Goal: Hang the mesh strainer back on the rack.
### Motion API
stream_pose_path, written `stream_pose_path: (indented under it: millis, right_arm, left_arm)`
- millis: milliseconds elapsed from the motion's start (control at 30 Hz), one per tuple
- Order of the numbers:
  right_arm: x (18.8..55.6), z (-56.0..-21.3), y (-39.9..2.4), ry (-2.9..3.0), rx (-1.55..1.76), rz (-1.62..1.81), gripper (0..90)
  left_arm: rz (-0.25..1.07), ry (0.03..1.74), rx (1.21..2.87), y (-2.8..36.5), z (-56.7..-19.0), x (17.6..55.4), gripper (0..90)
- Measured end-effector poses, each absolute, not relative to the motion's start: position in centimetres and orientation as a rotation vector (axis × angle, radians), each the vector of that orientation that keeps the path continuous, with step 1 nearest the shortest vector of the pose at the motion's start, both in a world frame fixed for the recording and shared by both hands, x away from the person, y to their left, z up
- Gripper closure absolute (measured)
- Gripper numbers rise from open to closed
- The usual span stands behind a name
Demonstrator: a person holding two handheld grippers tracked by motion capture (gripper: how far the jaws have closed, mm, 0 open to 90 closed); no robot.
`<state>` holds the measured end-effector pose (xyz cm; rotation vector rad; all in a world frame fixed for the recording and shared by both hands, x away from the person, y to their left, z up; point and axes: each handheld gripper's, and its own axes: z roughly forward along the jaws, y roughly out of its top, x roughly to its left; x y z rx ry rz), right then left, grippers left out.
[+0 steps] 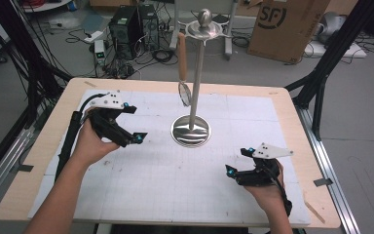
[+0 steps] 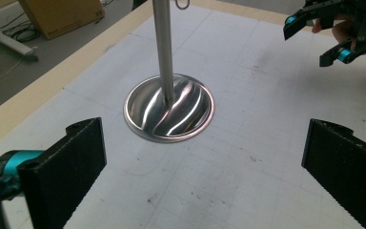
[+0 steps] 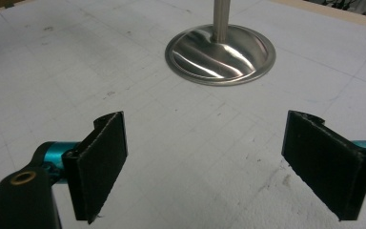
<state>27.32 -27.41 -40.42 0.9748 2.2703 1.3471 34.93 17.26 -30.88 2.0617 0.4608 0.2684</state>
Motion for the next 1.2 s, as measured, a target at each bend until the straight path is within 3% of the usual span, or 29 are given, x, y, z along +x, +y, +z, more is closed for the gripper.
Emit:
stream_pose_path:
  millis: [1200]
  right_arm:
    - [27.2,-40.6,-27.4,2.270,0.986,1.345,14.3]
  left_arm:
    - [0.194,0.507,2.033,17.9,-37.4,32.1,1.6]
